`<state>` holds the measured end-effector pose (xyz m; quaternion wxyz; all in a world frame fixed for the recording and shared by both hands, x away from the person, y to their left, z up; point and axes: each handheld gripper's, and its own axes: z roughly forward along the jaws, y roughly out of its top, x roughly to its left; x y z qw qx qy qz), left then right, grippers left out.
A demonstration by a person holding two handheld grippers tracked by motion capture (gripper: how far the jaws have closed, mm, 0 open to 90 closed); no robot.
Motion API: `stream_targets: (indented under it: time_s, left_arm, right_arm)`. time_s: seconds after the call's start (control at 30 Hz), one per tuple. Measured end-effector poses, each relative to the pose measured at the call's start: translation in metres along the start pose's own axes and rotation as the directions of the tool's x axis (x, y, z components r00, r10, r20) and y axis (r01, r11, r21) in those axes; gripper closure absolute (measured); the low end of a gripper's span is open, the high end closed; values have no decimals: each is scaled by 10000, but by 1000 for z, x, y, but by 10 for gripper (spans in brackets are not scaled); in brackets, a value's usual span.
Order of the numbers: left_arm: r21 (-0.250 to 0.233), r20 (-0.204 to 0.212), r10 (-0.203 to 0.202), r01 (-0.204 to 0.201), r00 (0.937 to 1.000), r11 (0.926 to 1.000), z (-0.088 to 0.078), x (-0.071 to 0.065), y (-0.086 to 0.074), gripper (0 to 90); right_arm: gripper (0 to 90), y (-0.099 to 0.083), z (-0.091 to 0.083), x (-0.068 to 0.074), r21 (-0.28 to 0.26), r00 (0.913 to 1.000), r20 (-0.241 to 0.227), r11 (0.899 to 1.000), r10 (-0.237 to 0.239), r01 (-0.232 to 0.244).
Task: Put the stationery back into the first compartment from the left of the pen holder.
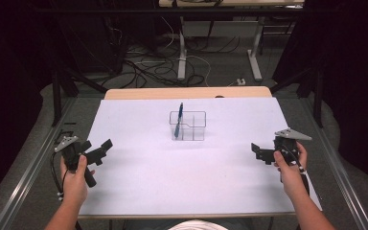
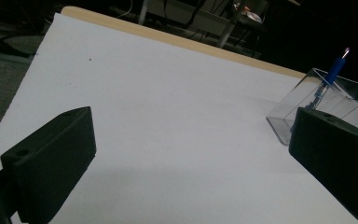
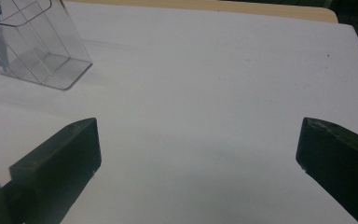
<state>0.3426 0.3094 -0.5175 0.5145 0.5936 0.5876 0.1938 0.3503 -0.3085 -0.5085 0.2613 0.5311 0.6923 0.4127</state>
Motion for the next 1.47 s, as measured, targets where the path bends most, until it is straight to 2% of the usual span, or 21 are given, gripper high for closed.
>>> stream_targets:
  time_s: [0.2,0.5,0.7,0.87,1.47]
  left_arm:
    - [129,-141,-109,110,9998,9999,4,6,-5,5]
    - [423,-297,-651,664,9974,9969,8,13,-12,18]
    - [464,-309,-573,587,9979,9972,9,15,-13,18]
    - [582,-468,-668,695,9967,9959,10,18,-15,18]
    - [669,-550,-667,704,9963,9953,11,18,-15,18]
  right_arm:
    - [0,-1,1,-1,58,10000,3,10000,33,-33]
    - [0,-3,3,-2,124,9999,22,9998,133,-133]
    - [0,-4,3,-2,138,9999,7,9998,120,-120]
    - [0,-4,4,-2,160,9998,5,9997,183,-183]
    - [0,-5,5,-3,211,9999,13,9996,167,-168]
